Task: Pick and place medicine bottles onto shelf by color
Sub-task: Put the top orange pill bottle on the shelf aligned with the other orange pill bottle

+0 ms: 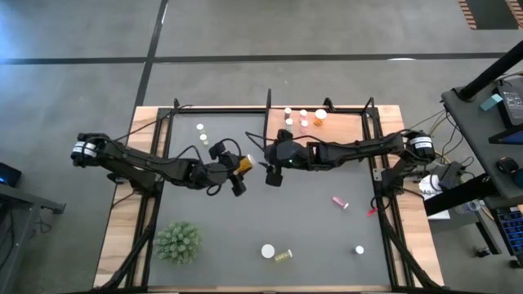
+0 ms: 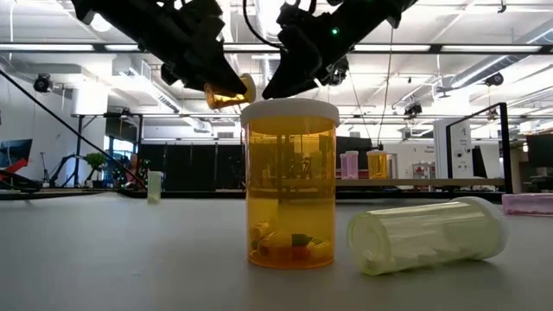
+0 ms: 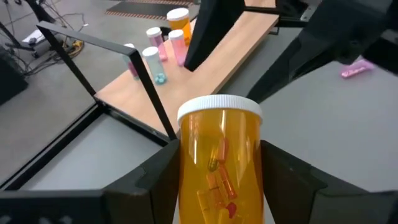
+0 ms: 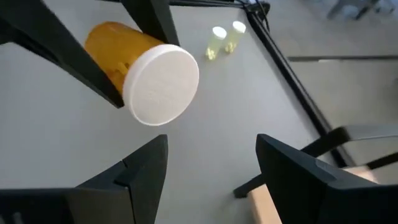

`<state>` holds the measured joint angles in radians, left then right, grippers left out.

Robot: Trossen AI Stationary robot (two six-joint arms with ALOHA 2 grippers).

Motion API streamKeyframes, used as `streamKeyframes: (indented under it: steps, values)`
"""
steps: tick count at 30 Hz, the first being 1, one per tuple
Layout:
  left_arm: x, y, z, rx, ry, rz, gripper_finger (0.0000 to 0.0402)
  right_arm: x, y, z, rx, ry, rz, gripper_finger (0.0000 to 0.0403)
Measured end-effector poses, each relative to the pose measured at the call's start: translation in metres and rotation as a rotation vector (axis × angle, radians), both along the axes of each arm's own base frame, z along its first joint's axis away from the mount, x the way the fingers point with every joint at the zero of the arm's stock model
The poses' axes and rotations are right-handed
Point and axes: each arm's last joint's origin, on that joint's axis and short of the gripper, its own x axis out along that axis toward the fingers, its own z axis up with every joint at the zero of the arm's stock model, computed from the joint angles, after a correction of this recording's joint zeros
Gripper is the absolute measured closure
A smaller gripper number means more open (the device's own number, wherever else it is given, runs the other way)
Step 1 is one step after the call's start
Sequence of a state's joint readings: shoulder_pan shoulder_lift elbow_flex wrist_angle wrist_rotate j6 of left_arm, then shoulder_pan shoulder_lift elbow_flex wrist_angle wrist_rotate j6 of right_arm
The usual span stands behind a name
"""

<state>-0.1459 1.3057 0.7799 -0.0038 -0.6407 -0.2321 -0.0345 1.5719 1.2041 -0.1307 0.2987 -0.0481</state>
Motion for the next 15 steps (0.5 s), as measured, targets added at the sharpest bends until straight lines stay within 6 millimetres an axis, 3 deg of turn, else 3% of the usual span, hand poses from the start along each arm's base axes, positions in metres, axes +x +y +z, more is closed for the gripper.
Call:
streamKeyframes:
  steps: [7, 15]
  values:
    - [-0.003, -0.001, -0.005, -0.080, 0.028, -0.010, 0.0226, 0.000, 0.006, -0.002, 0.092, 0.016, 0.136, 0.0167]
    - [-0.002, -0.006, -0.010, -0.234, 0.048, -0.121, 0.0226, 0.000, 0.020, -0.007, 0.045, 0.070, 0.218, 0.0167]
